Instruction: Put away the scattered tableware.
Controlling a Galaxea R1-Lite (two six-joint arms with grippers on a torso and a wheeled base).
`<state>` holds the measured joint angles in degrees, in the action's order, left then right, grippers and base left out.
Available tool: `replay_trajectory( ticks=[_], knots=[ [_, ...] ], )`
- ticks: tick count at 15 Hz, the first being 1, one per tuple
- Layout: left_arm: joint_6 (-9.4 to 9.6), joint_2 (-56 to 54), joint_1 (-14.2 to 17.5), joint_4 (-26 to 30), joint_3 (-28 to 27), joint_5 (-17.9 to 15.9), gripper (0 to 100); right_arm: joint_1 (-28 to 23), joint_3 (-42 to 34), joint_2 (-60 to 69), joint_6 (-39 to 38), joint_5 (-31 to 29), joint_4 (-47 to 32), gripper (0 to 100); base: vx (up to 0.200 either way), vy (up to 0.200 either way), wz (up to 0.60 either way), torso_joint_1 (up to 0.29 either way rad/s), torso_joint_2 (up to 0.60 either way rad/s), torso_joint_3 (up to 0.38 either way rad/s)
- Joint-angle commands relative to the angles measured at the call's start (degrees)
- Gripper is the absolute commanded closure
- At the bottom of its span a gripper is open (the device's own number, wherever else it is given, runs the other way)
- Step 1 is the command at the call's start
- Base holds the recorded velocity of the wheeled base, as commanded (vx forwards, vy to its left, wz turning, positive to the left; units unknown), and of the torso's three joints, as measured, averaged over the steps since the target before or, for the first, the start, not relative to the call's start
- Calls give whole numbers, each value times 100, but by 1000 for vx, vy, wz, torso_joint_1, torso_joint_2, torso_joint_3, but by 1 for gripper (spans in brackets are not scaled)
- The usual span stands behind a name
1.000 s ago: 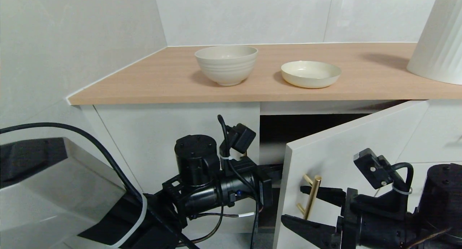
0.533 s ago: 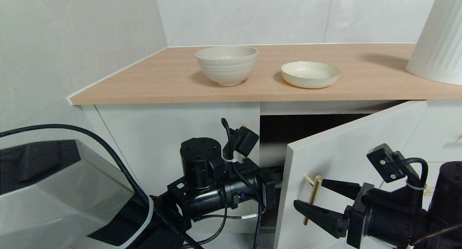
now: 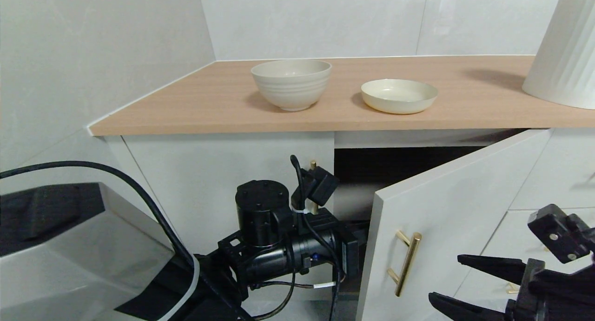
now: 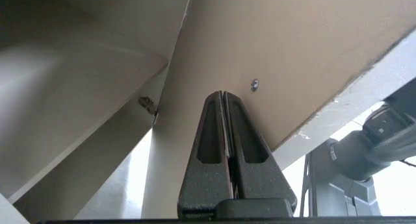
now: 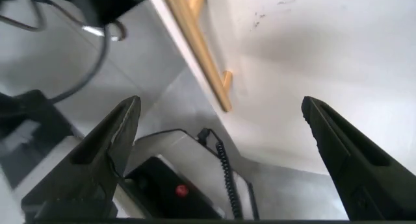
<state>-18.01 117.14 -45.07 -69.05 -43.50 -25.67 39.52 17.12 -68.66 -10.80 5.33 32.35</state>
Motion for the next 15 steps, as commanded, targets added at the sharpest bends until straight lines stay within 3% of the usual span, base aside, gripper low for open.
replay_trajectory(
  ticks=[1,7,10,15],
  knots=[
    [-10,28,-11,-3,-10,19,100,3,-24,406,-19,21,-19,0,0,0,0,0,0,0],
    [-19,257,-99,93,-361,-34,100,3,-50,520,-19,39,-54,0,0,0,0,0,0,0],
    [-19,292,-274,102,-449,-34,100,3,-77,546,-19,39,-106,0,-200,0,0,2,2,6],
    [-19,362,-397,304,-695,-17,100,12,-68,775,-19,39,-106,0,0,0,0,0,0,0]
  ],
)
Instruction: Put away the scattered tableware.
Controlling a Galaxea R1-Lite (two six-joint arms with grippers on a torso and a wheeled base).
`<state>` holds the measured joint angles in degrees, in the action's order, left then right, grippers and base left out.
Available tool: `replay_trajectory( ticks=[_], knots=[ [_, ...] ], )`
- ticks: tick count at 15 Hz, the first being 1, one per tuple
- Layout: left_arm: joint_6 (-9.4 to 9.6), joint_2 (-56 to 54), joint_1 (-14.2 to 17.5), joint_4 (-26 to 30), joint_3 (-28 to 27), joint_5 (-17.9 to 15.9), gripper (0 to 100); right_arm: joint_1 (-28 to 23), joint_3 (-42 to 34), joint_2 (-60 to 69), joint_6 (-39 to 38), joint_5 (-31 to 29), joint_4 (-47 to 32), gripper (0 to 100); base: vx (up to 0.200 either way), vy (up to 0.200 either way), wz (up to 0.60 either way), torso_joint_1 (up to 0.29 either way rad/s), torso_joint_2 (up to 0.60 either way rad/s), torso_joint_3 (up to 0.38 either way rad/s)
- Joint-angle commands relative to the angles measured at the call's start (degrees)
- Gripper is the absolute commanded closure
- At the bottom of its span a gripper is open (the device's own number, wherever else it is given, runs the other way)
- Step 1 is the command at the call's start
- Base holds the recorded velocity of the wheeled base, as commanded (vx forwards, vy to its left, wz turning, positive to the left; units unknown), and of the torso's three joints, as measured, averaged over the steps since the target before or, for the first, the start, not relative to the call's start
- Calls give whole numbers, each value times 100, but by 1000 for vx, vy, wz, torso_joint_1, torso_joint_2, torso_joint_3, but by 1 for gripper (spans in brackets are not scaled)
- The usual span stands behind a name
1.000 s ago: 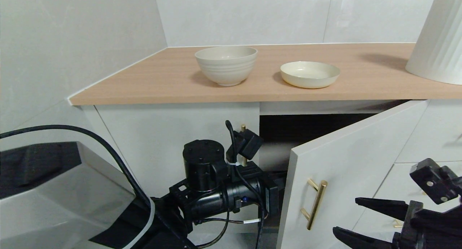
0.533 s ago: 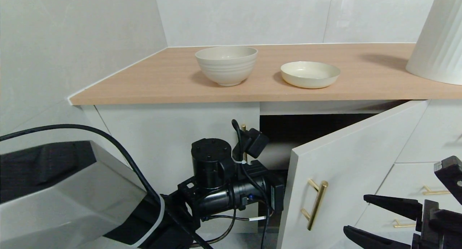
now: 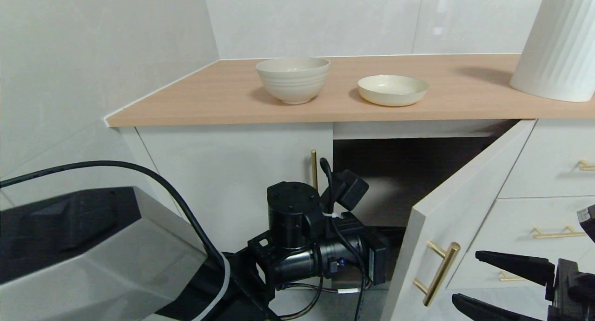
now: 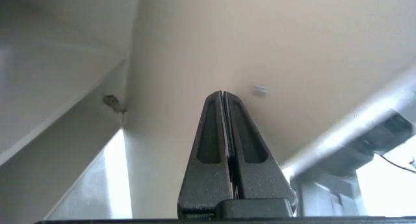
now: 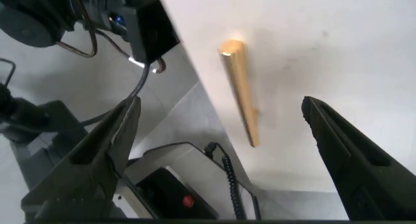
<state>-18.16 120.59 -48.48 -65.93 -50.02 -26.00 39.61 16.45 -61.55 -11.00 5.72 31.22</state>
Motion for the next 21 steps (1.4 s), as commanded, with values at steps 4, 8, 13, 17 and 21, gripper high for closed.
replay_trajectory(
  ticks=[4,8,13,17,21],
  knots=[
    [-12,-44,-135,-25,124,122,100,3,-1,178,1,0,-2,0,0,0,0,0,0,0],
    [-12,-123,-135,1,256,174,100,3,-1,319,1,0,-46,0,0,0,0,0,0,0],
    [-21,131,-135,221,-78,183,100,3,17,530,10,0,-143,0,-120,0,0,3,2,2],
    [-21,228,-135,273,-201,183,100,3,34,671,10,0,-151,0,0,0,0,0,0,0],
    [-29,158,-135,616,-298,192,100,3,61,776,19,0,-160,0,0,0,0,0,0,0]
  ],
)
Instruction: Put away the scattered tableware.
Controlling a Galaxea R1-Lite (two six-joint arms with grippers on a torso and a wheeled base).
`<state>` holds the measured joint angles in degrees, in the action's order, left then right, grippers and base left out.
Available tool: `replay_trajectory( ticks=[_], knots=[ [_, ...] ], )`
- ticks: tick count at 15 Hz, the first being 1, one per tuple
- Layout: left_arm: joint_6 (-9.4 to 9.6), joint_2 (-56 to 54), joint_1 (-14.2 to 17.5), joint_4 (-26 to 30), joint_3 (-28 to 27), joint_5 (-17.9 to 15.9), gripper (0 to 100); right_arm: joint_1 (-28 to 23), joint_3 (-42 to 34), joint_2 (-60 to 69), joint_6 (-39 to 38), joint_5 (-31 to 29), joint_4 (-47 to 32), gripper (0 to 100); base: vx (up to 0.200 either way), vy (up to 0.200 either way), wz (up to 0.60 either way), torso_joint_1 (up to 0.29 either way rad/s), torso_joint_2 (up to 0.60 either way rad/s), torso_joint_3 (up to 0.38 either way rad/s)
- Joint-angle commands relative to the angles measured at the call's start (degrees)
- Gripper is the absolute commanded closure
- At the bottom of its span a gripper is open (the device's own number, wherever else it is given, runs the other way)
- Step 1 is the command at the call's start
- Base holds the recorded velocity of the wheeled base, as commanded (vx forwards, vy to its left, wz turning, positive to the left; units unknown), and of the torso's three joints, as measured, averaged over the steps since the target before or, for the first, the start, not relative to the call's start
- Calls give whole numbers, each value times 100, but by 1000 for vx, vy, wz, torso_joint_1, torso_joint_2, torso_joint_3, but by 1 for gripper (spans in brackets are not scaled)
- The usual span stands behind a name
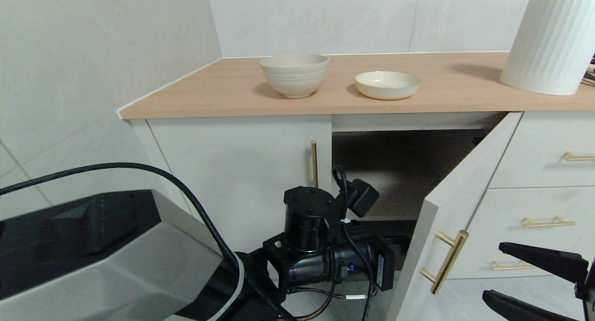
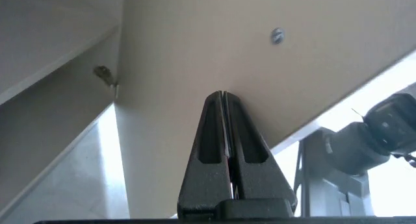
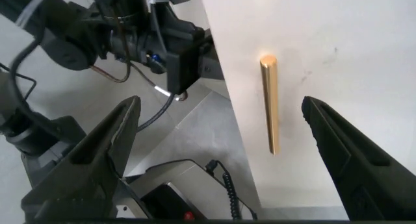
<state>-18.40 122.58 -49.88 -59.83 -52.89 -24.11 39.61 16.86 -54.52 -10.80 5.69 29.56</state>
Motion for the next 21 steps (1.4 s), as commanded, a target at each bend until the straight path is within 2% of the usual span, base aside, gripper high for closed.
replay_trajectory(
  ticks=[1,3,6,12,16,19,20,21],
  knots=[
    [-6,-94,5,77,-19,3,100,-6,45,90,-1,-7,-21,0,0,0,0,0,0,0],
    [-6,-225,-21,385,-89,3,100,3,98,178,8,2,-82,0,-200,0,0,5,2,2],
    [-6,-120,-83,472,-265,82,100,-6,265,424,8,-7,-91,0,-200,0,0,9,1,-2],
    [-6,170,-224,850,-889,161,100,-14,643,732,8,-7,-425,0,0,0,0,0,0,0],
    [-6,276,-426,1105,-1311,240,100,-14,951,793,8,-7,-530,0,0,0,0,0,0,0],
    [-6,346,-865,1290,-1698,416,100,-14,1329,749,-10,2,-539,0,0,0,0,0,0,0],
    [3,346,-1234,1307,-1803,451,100,-14,1399,741,-10,2,-539,0,0,0,0,0,0,0],
    [-6,328,-1445,1272,-1830,460,100,-14,1399,758,-10,2,-539,0,0,0,0,0,0,0]
  ],
)
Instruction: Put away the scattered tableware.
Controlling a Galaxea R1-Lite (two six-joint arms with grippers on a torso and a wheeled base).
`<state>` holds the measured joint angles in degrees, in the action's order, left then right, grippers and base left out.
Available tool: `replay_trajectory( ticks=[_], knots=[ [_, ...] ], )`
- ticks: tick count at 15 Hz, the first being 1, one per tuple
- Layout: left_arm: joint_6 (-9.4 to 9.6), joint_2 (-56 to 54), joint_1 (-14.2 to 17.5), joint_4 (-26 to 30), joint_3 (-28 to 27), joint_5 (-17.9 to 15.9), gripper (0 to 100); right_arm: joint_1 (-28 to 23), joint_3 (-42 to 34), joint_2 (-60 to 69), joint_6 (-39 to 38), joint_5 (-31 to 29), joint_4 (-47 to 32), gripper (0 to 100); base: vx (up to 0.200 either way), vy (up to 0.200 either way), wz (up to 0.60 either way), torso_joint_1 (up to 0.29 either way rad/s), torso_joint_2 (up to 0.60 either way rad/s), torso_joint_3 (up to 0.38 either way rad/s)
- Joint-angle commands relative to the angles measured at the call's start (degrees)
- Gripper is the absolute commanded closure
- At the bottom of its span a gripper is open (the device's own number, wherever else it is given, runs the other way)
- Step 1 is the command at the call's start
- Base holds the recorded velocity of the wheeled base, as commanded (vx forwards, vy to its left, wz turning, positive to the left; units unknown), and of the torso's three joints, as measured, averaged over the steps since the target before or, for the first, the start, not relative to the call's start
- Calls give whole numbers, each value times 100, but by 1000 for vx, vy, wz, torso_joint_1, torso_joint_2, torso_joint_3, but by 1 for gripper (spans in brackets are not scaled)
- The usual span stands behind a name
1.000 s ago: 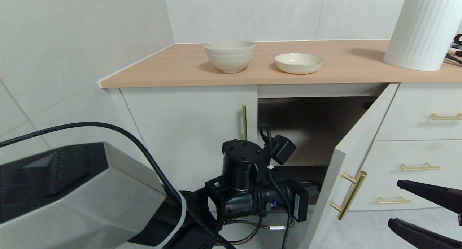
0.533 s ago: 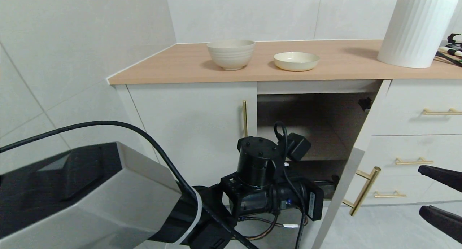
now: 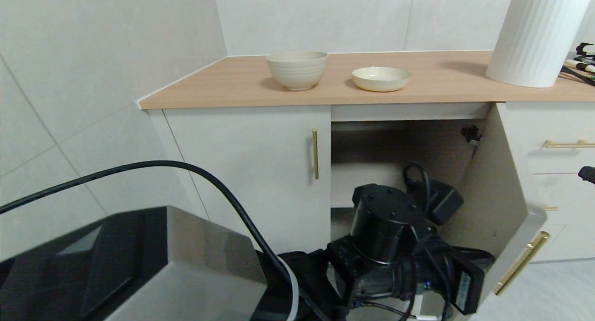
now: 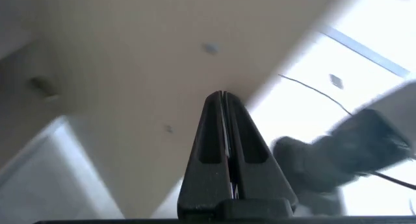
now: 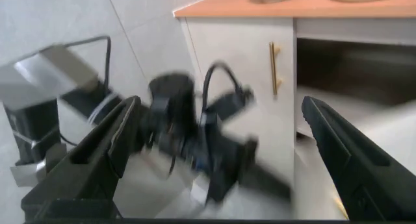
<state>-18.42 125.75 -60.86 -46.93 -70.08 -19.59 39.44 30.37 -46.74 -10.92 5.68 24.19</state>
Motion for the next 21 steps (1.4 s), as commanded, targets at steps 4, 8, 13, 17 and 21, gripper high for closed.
replay_trajectory(
  ticks=[4,8,13,17,21],
  knots=[
    [5,-200,-102,-466,153,1019,100,-15,4,-63,-6,-41,-10,0,0,0,0,0,0,0],
    [31,-1439,909,-721,1445,1221,100,-243,13,-591,-129,-50,-10,0,0,0,0,0,0,0],
    [348,-3619,2377,26,3502,1247,100,-806,567,-1971,-24,-32,-327,0,0,0,0,0,0,0],
    [348,-5359,3212,1925,3888,1256,100,-991,1217,-2823,380,-6,-353,0,0,0,0,0,0,0],
    [550,-5640,3546,2312,3827,1212,100,-991,1226,-2691,345,-41,-397,0,0,0,0,0,0,0]
  ],
)
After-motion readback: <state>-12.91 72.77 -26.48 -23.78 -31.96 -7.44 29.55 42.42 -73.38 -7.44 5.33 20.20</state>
